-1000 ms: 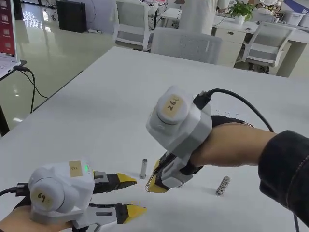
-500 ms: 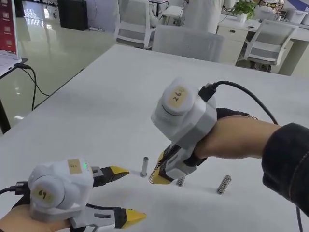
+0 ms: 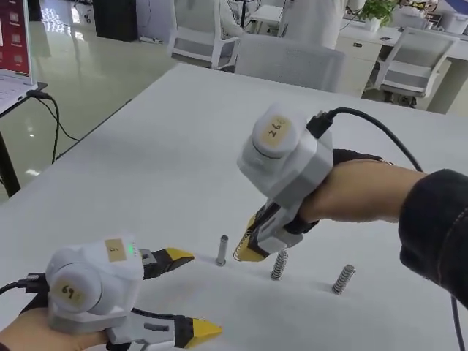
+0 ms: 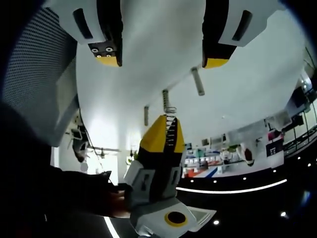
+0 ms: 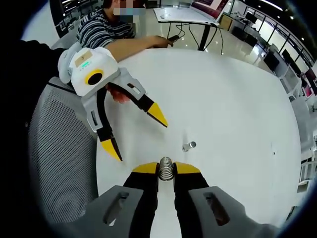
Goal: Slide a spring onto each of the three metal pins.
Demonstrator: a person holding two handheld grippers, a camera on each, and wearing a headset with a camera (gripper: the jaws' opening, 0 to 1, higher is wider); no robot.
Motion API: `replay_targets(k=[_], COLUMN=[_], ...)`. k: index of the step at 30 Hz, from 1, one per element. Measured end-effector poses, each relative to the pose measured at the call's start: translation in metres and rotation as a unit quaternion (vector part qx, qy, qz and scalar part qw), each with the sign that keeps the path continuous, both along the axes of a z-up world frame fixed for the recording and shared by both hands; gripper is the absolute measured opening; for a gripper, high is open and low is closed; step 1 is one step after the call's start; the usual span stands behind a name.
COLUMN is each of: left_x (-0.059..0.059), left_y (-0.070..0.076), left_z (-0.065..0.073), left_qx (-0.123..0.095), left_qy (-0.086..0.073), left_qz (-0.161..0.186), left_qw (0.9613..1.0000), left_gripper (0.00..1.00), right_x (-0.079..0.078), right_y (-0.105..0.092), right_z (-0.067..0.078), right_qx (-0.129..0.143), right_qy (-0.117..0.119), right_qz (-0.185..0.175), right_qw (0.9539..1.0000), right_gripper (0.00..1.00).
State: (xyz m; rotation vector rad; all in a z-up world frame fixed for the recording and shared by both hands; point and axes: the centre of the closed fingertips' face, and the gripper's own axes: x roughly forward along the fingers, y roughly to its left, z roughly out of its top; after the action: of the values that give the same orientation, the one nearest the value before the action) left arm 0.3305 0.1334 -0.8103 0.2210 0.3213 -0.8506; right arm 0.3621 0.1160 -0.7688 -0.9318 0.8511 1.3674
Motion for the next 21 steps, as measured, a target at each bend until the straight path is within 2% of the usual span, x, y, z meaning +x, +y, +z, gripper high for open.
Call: replay_targets(k=[13,18,21], left_x=[-0.001,-0.002,-0.002], left_y=[-0.002,0.0,0.002], left_z=[0.0,0.0,-0.001], left_qx=[0.002,0.0,0.0], left_qy=[-0.001,0.0,-0.001], left_qz=[-0.004,-0.001,0.0], left_qw=[1.0,1.0,1.0], left_gripper=[0.6,0.6,0.59], right_x=[0.027,0.036,0.039], right_y=[0.019,0.023,0.025], right_z=[-0.003,-0.01,-0.013], right_qx=[-0.001,-0.012,-0.014], right_qy=[-0.01,-0.019,-0.015], right_qz=[-0.002,0.002,0.002], right_qw=[0.9999,0.9997,0.9998], right_gripper=[0.09,0.09,0.09])
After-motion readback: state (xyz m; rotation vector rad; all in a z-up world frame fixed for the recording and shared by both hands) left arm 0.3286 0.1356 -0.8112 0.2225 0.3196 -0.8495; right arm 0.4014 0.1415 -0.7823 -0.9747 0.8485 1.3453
